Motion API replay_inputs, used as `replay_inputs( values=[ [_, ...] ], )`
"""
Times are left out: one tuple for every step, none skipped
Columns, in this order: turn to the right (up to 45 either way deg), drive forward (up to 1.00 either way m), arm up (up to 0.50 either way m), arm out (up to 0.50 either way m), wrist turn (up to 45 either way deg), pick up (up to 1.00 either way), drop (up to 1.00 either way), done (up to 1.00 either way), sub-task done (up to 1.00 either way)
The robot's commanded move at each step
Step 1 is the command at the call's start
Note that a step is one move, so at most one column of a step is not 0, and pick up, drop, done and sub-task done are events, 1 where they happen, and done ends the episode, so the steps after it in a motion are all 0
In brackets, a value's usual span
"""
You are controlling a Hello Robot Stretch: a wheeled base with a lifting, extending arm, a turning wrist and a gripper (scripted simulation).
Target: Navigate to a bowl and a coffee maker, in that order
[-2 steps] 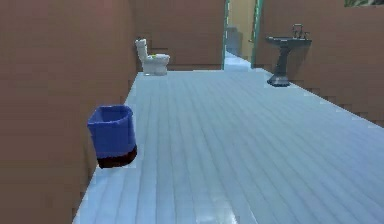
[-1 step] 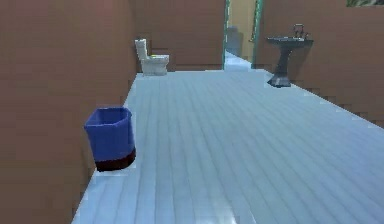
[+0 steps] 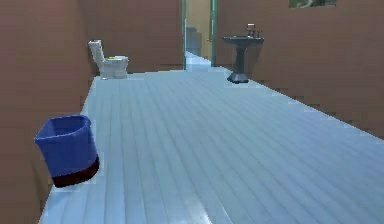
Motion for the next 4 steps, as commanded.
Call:
replay_inputs(
  values=[
    [0.0,1.00,0.00,0.00,0.0,0.00,0.00,0.00,0.00],
    [0.0,1.00,0.00,0.00,0.0,0.00,0.00,0.00,0.00],
    [3.0,0.00,0.00,0.00,0.0,0.00,0.00,0.00,0.00],
    [0.0,1.00,0.00,0.00,0.0,0.00,0.00,0.00,0.00]
  ],
)
